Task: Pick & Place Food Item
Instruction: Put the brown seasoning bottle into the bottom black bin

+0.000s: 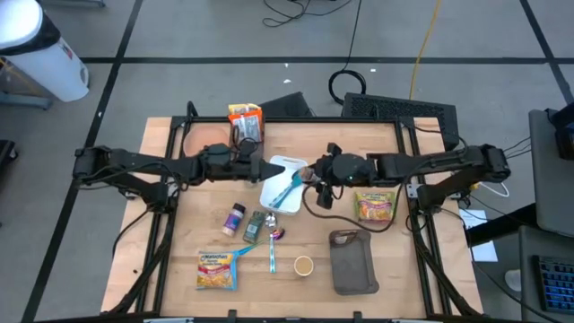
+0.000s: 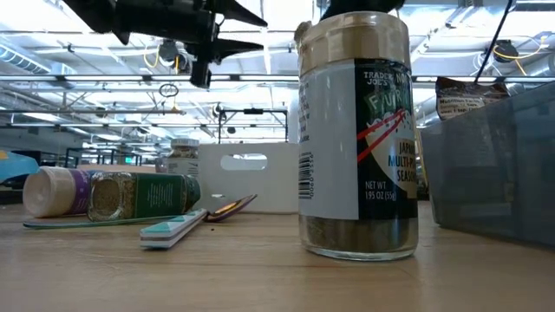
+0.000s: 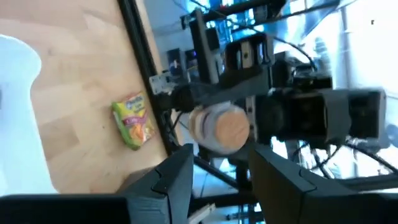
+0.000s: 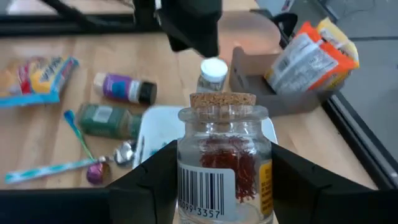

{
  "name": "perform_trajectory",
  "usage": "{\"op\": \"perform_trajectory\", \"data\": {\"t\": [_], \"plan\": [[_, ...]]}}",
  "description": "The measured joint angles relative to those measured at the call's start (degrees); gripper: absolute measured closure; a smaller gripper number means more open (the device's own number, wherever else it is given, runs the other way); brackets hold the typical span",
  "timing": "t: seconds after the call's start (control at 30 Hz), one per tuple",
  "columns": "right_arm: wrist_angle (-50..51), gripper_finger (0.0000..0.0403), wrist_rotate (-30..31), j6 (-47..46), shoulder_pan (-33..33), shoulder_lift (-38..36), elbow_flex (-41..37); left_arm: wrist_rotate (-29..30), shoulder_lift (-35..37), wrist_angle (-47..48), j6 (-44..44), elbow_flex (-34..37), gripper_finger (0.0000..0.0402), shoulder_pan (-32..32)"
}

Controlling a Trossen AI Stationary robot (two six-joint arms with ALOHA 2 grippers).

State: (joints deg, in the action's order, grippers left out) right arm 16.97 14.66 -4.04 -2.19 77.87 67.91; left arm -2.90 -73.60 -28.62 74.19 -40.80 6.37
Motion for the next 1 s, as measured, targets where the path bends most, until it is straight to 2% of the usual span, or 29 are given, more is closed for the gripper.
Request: {"op": "perform_trajectory", "data": {"t": [0.17,0.5,0.6,0.77,0.9,1.0], "plan": [[-0.3,0.022,-2.9,2.6,1.8,0.9,1.8,4.9,-4.0,-9.5,0.0,0.0,0.0243,0.0],[1.8,0.022,-4.4,4.0,2.7,1.0,2.4,4.5,-12.6,-23.0,5.3,0.0,0.0241,0.2],[2.4,0.022,-4.4,4.3,2.7,0.9,2.4,4.5,-13.8,-25.9,5.9,0.0,0.0225,0.2],[3.4,0.022,-4.5,4.4,2.7,0.9,2.4,3.7,-14.4,-22.8,4.6,-2.5,0.017,0.2],[3.4,0.022,-6.6,4.8,3.4,0.9,2.4,1.1,-14.4,-14.5,-1.9,-7.0,0.0133,0.2],[3.5,0.022,-7.5,4.8,3.9,0.9,2.4,-1.4,-14.3,-3.4,-7.4,-12.4,0.0117,0.2]]}}
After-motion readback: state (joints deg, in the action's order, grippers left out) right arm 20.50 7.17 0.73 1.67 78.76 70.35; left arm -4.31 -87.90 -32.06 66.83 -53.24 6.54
